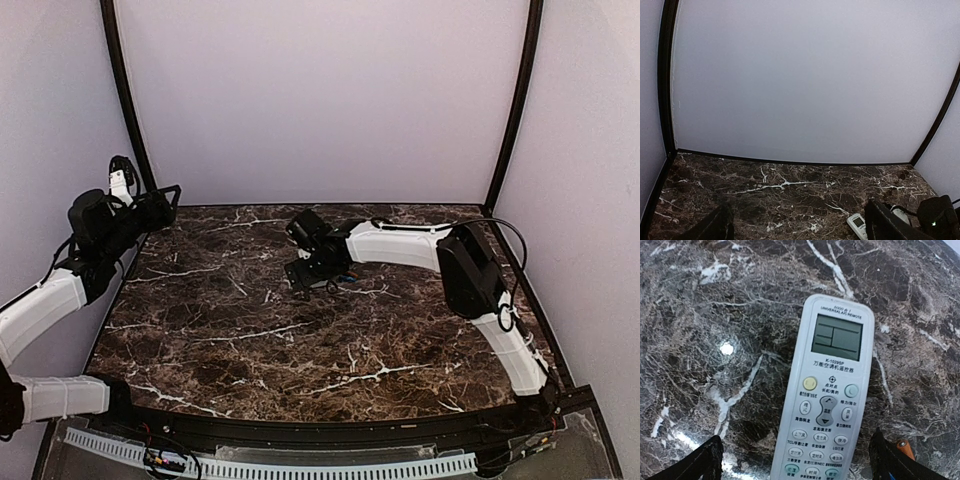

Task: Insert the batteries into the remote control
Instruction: Pick up the remote control from the center of the board.

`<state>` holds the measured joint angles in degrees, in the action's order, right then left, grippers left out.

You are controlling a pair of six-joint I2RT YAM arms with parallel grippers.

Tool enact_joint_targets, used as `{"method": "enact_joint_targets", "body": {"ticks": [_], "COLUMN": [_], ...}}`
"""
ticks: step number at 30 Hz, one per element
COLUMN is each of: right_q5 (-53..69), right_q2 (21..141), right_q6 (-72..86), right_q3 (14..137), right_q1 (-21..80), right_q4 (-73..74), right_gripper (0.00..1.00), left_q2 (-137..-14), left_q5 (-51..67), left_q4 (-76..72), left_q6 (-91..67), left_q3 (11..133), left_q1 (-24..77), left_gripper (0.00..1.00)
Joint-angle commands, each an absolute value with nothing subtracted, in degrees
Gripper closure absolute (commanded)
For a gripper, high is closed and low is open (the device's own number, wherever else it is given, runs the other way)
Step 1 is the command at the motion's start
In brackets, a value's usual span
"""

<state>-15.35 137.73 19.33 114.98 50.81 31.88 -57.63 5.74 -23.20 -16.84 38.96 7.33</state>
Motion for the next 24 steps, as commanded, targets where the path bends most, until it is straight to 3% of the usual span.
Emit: {"method": "enact_joint_targets", "body": {"ticks": [1,5,14,19,24], "right_q5": [-17.22,-15.66,-14.18,-6.09,4.86], "right_q2": [141.45,142.14,139.47,130.64,112.88], "right_q6": [21.94,21.93,19.85,13.15,1.92], "right_q3": [120.36,120.14,117.60,113.51,100.88], "right_q1": [50.62,50.83,50.98,50.98,50.98], "right_q4": [39.74,39.65,38.57,34.02,22.71], "right_gripper": [0.03,0.15,0.54,0.61,0.63], "left_q2": [-55.27,-55.13,-54.63,-54.09,-52.77], "left_q5": [9.27,11.14,12.07,16.51,23.63], "left_q4": [-23.79,-24.83,-25.52,-27.08,-25.87], "left_q6": [-19.77,-20.80,-20.59,-19.20,-13.32], "left_q3": [38.20,37.91,37.78,37.42,38.61], "left_q1": [7.84,7.82,7.82,8.18,11.48], "left_gripper": [0.10,0.11,0.11,0.13,0.13]}}
